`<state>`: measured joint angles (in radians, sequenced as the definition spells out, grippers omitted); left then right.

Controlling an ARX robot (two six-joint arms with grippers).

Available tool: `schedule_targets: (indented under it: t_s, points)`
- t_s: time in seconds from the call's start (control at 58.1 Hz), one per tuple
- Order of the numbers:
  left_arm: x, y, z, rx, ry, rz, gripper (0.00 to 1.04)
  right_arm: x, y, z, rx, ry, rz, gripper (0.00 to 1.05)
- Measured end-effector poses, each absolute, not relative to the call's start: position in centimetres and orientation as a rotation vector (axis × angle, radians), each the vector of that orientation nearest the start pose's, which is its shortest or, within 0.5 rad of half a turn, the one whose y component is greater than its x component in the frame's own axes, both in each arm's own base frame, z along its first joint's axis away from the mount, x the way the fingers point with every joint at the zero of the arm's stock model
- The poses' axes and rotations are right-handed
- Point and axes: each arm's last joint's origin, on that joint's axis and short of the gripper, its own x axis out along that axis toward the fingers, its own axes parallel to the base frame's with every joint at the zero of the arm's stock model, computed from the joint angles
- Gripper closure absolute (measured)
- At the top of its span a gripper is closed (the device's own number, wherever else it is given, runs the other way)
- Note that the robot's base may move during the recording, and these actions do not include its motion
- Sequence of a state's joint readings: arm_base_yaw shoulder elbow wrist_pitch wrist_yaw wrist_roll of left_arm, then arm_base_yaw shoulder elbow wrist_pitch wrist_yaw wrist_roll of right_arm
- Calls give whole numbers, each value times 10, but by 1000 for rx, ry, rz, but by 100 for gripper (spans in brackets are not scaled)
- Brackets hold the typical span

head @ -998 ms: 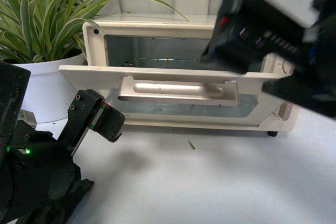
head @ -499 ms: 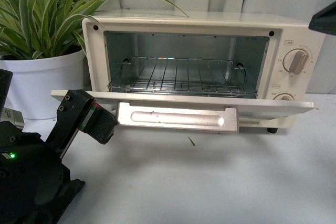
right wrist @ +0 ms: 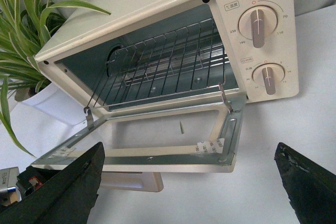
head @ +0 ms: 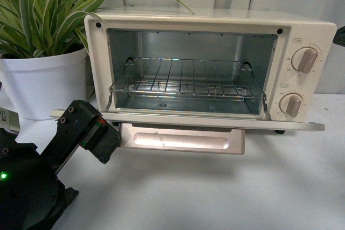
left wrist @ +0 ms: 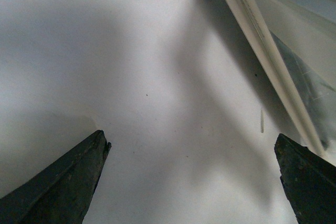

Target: Open oven

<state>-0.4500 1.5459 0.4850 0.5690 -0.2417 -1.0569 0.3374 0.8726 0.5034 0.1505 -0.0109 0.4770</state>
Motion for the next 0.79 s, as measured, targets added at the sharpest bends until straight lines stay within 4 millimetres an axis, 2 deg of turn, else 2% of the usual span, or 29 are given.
schedule_targets:
  t_s: [0.207, 0.551, 0.792]
  points:
    - [241, -116, 136, -695, 502, 54, 7, 184, 57, 246, 443, 307, 266, 9]
    - [228, -121, 123, -169, 479, 45, 7, 181, 55, 235, 409, 349, 265, 9]
    - [221, -125, 121, 29, 454, 8, 7, 178, 59, 230, 337, 391, 275, 9]
